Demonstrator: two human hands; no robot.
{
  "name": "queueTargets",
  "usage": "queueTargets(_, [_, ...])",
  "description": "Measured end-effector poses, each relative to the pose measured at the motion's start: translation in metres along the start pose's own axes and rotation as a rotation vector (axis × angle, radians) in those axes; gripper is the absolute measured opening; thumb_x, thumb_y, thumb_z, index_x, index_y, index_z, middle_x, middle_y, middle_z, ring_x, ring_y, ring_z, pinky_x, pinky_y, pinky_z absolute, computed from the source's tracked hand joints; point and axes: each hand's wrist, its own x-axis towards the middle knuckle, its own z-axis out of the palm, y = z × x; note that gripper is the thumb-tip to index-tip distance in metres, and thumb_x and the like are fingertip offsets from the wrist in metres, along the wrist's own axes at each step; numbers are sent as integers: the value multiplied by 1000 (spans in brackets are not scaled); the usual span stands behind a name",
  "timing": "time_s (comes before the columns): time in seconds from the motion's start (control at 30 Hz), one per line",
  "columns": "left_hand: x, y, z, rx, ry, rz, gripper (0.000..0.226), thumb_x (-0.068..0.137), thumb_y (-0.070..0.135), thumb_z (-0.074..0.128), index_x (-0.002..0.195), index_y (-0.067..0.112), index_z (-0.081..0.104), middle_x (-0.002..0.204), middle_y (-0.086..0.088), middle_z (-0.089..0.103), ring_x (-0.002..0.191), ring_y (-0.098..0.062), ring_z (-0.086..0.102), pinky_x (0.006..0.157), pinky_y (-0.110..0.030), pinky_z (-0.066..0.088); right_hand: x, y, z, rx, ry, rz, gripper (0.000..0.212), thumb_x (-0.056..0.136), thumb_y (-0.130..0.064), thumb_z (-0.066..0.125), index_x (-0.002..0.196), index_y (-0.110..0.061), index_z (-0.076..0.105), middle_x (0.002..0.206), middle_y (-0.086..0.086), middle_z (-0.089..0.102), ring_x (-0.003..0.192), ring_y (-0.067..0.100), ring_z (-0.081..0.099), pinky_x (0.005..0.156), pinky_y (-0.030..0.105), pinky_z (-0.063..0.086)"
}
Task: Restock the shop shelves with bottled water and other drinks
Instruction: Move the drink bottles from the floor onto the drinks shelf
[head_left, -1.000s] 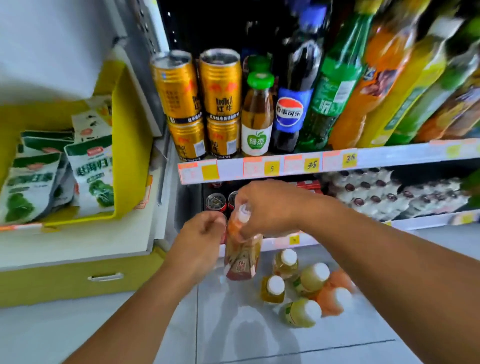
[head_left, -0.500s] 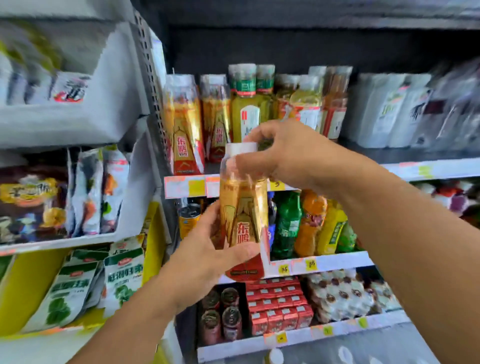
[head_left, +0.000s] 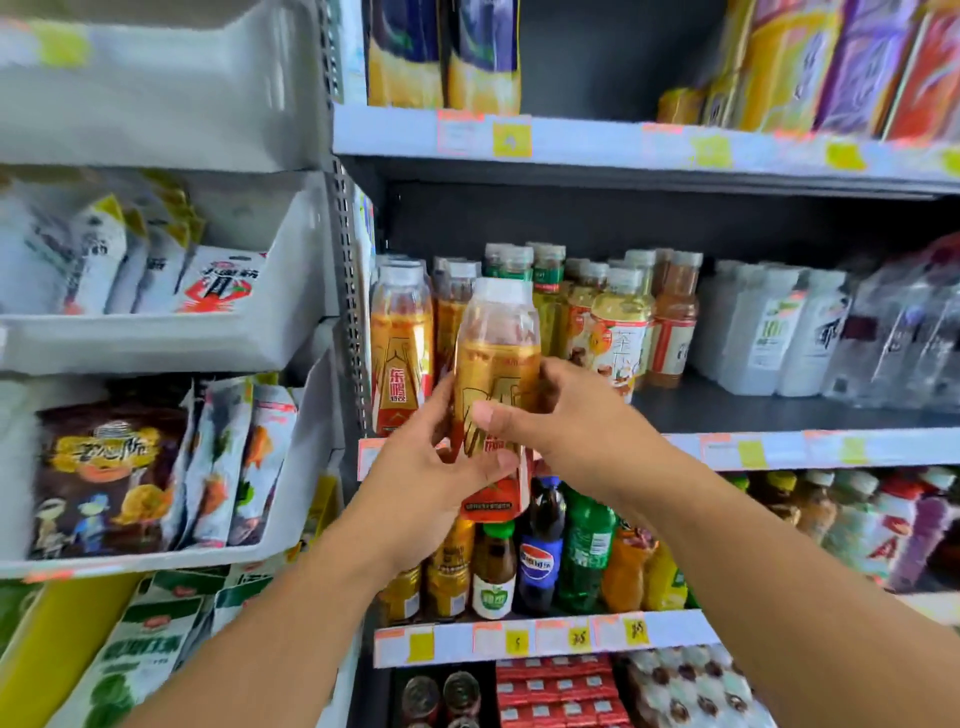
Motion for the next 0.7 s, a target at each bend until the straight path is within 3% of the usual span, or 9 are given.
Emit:
queueTargets(0.1, [17, 1, -3, 184, 90, 64, 78, 82, 35, 76, 148, 41, 34, 143, 15, 52, 131, -8, 50, 110, -41, 42, 18, -4, 2, 46, 83, -17, 28, 84, -44, 78, 107, -31, 67, 94, -13, 77, 87, 6, 74, 86, 40, 60])
queueTargets(0.2, [22, -6, -9, 353, 218, 51, 68, 93, 33, 64, 151, 32, 30, 151, 17, 39, 137, -3, 38, 115, -36, 34, 43, 3, 10, -17, 202, -26, 34, 85, -46, 76, 112, -29, 63, 99, -11, 75, 90, 11, 71, 87, 43, 58])
queueTargets(0.33, [20, -27, -19, 517, 187, -4, 58, 99, 24, 52, 152, 33, 28, 155, 16, 34, 143, -5, 29, 119, -37, 28, 69, 16, 21, -32, 268, -34, 42, 88, -42, 74, 123, -28, 56, 109, -11, 71, 100, 13, 69, 92, 43, 57])
queueTargets(0.53, [24, -46, -28, 496, 147, -53, 57, 100, 24, 51, 152, 32, 28, 155, 14, 34, 143, -7, 31, 117, -35, 30, 92, 27, 40, -40, 197, 8, 44, 92, -40, 70, 129, -22, 54, 112, -6, 70, 101, 15, 68, 90, 37, 57])
queueTargets(0.63, [26, -51, -30, 504, 143, -61, 56, 100, 24, 51, 151, 33, 28, 155, 15, 33, 127, 4, 43, 99, -15, 40, 99, 25, 43, -79, 155, 28, 45, 94, -43, 66, 131, -21, 53, 117, -4, 69, 105, 18, 67, 91, 37, 56])
queueTargets(0.7, [26, -51, -29, 494, 140, -59, 56, 101, 23, 50, 151, 33, 29, 154, 16, 33, 119, 7, 46, 88, -8, 38, 99, 21, 41, -106, 130, 45, 45, 96, -44, 63, 133, -21, 52, 120, -5, 67, 107, 17, 65, 90, 34, 53])
